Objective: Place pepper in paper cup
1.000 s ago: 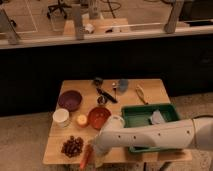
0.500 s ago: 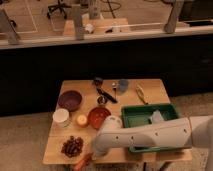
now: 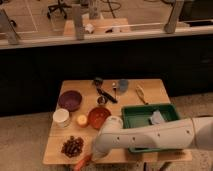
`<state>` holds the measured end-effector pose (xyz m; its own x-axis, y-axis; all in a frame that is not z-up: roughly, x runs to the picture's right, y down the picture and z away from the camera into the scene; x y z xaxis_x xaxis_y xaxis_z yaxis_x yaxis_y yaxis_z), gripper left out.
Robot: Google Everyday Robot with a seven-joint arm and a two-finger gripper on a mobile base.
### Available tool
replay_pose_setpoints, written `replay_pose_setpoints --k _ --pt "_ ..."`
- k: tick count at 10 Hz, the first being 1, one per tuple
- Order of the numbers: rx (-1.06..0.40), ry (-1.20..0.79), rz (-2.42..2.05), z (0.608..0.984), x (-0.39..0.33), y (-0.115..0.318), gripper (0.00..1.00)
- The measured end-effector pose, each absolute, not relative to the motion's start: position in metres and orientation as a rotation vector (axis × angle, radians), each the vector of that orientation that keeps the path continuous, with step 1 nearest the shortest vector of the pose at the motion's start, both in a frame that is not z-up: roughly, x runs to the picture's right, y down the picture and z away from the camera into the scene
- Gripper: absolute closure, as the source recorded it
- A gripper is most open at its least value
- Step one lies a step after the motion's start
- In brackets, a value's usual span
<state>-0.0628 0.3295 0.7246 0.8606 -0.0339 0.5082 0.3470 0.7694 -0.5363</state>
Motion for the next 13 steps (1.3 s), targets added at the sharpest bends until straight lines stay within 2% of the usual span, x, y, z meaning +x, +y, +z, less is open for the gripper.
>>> replay_pose_setpoints --k 5,7,13 --pt "-0.620 -0.542 -0.148 0.672 -0.054 0.269 1.00" --pt "-0.613 -0.542 -0.144 0.672 -0.054 0.250 1.00" --pt "-0.618 -0.532 -0.160 0.674 -0.052 0.242 1.00"
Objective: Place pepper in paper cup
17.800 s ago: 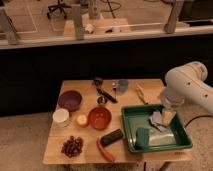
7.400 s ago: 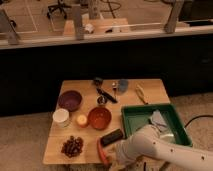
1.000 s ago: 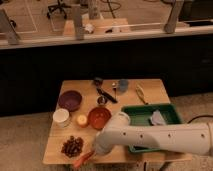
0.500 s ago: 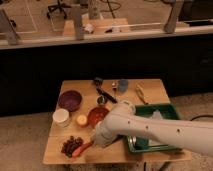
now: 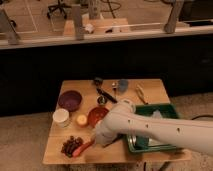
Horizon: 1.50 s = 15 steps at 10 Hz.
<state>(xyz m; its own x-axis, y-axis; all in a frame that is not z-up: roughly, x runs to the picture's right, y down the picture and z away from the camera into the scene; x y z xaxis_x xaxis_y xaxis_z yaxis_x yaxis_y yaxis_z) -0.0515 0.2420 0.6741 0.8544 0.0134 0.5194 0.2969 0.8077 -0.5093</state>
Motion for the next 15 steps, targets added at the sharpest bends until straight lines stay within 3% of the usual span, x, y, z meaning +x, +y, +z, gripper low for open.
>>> replay_pose_setpoints --k 8,12,15 --pt "-0.555 -0.413 -0.281 0.747 -0.084 0.121 1.00" --pt "-0.525 -0.631 -0.266 0.767 -0.102 0.080 1.00" --pt "-0.526 -0.673 -0.260 0.767 -0.106 0.075 1.00"
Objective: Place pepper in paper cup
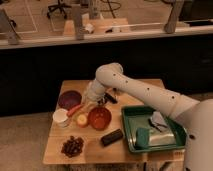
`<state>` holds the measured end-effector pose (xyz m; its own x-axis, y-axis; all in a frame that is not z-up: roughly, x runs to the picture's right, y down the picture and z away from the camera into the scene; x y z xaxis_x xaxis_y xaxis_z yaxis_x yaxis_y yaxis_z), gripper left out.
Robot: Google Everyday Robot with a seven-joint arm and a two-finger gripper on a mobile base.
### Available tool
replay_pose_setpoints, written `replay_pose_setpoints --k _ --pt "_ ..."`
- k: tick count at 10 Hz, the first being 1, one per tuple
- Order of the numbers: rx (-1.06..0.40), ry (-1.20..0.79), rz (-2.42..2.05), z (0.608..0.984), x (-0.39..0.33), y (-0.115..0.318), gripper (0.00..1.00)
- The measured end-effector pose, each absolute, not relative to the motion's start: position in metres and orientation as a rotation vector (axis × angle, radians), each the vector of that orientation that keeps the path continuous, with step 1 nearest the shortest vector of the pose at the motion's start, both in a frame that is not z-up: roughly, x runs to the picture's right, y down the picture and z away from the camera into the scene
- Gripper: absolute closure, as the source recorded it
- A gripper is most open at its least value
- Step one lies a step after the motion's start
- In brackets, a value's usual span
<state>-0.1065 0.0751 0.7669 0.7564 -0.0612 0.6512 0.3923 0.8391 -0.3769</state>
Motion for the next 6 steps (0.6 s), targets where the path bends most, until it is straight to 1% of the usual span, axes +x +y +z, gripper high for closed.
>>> replay_pose_setpoints --k 3,6 --pt "-0.527 -0.674 -0.259 0.767 -0.107 0.075 1.00" --pt "-0.518 -0.697 -0.277 0.783 -0.119 0.064 1.00"
